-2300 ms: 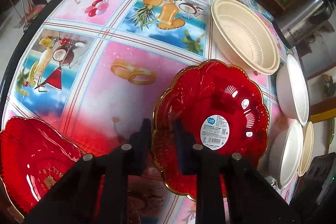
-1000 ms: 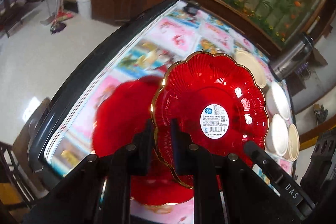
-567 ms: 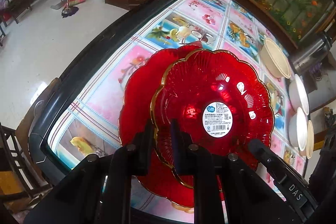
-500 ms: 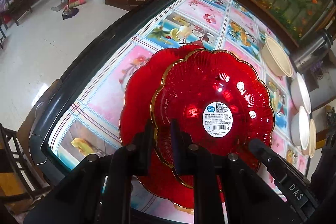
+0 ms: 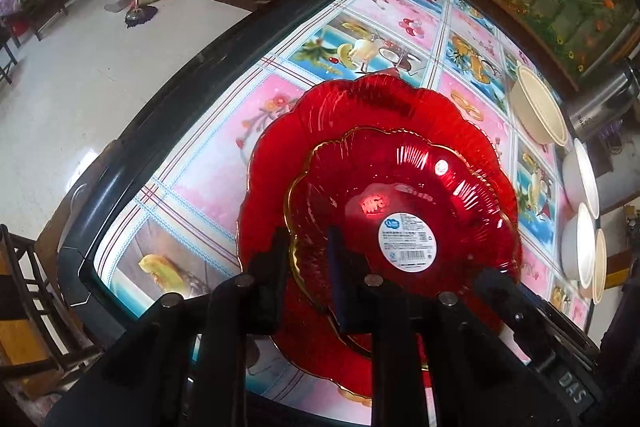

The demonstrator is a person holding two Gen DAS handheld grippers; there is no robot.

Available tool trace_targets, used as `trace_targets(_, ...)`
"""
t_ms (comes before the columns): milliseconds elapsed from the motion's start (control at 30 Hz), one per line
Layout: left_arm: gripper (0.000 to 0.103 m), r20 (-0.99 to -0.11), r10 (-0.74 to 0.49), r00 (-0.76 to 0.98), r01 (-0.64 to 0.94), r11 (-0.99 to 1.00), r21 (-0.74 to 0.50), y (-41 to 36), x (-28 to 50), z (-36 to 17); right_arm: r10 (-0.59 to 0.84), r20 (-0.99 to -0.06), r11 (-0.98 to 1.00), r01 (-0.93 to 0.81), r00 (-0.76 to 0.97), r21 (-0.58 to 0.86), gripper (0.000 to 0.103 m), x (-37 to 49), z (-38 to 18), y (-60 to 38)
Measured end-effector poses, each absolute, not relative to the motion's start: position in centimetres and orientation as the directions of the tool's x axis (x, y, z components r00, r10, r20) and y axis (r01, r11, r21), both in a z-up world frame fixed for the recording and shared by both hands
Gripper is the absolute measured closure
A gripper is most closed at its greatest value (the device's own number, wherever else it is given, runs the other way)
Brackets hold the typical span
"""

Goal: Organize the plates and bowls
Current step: 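Lower the smaller red plate onto the large red plate and open both tools, then move both tools to the white foam plate and grasp its rim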

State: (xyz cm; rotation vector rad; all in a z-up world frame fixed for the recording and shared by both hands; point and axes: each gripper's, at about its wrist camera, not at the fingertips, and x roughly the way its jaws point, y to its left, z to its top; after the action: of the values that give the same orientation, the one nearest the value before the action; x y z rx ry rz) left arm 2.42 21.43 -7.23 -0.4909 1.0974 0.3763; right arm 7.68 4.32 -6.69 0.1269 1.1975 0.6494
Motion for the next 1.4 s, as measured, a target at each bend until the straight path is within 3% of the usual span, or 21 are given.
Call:
trace_targets(33, 0.084, -0.909, 0.046, 0.414, -0.522, 0.830, -0.196, 21.5, 2.4, -7.2, 0.534, -0.819, 0.810, -0.404, 0.211, 0.424, 0.058, 7.6, -6.5, 4.3)
trace_targets(100, 0.080, -0.906, 0.034, 0.422, -0.519, 0.828, -0.210, 21.5, 2.2, -6.9, 0.524, -0.822, 0.815, -0.411, 0.223, 0.408, 0.053, 7.5, -6.2, 4.4)
trace_targets(167, 0.068, -0.901, 0.035, 0.432, -0.519, 0.826, -0.217, 21.4, 1.9, -6.3, 0.530, -0.817, 0.812, -0.412, 0.226, 0.413, 0.051, 7.4, -5.9, 4.2)
trace_targets(200, 0.057, -0.893, 0.040, 0.448, -0.524, 0.821, -0.226, 21.4, 1.6, -5.9, 0.534, -0.814, 0.811, -0.407, 0.227, 0.419, 0.049, 7.4, -5.8, 4.0)
trace_targets(433, 0.028, -0.838, 0.060, 0.542, -0.536, 0.793, -0.290, 21.2, 0.7, -3.0, 0.583, -0.771, 0.790, -0.400, 0.255, 0.465, 0.032, 6.9, -3.8, 1.7)
trace_targets(633, 0.024, -0.822, 0.002, 0.569, -0.480, 0.813, -0.330, 18.7, 3.0, -1.7, 0.643, -0.704, 0.760, -0.371, 0.302, 0.534, 0.019, 7.0, -2.7, -2.4)
trace_targets(1067, 0.025, -0.831, -0.113, 0.545, -0.317, 0.890, -0.329, 8.3, 10.9, -0.9, 0.651, -0.647, 0.746, -0.176, 0.397, 0.642, 0.018, 9.9, -3.3, -13.5)
trace_targets(1400, 0.025, -0.859, -0.251, 0.447, -0.122, 0.934, -0.336, -2.9, 14.9, -4.3, 0.541, -0.639, 0.766, -0.006, 0.547, 0.643, 0.017, 10.0, -3.0, -24.2)
